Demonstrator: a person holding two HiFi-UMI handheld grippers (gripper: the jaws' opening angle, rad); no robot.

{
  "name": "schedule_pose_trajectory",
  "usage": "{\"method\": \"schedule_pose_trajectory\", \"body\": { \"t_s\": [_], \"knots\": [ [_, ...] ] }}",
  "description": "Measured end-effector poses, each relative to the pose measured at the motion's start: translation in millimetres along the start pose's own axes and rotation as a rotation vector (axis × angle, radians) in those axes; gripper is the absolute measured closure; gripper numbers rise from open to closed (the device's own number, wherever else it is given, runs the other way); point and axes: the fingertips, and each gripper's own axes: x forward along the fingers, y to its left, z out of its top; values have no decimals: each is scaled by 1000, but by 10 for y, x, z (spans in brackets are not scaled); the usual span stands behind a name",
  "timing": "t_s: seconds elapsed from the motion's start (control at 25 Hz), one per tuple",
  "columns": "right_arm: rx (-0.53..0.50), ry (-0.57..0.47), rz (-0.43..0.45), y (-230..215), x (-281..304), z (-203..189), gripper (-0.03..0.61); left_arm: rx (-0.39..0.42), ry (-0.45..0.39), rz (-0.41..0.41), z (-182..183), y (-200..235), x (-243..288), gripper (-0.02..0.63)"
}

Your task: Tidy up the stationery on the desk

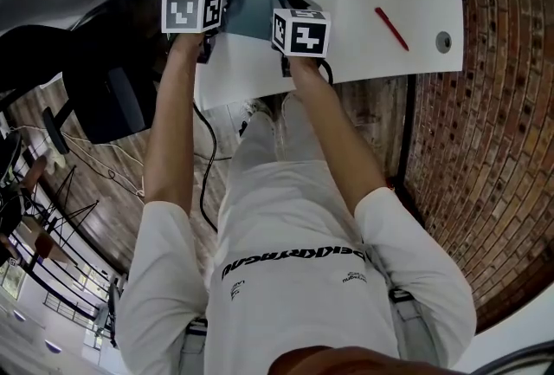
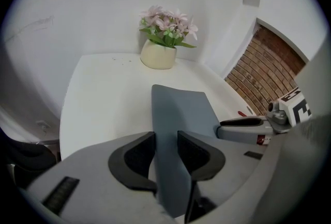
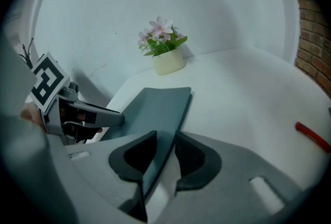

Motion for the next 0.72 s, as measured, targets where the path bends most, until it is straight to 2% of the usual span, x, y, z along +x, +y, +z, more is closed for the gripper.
{"method": "schedule_pose_trajectory", "body": {
  "t_s": [0.44, 0.72],
  "knots": [
    [-45, 11, 25, -315, -201, -63, 479, -63, -16, 49, -219, -413, 24, 480],
    [-59, 20, 37, -503, -287, -120, 482, -117, -58, 78, -324, -633, 60, 483]
  ]
}}
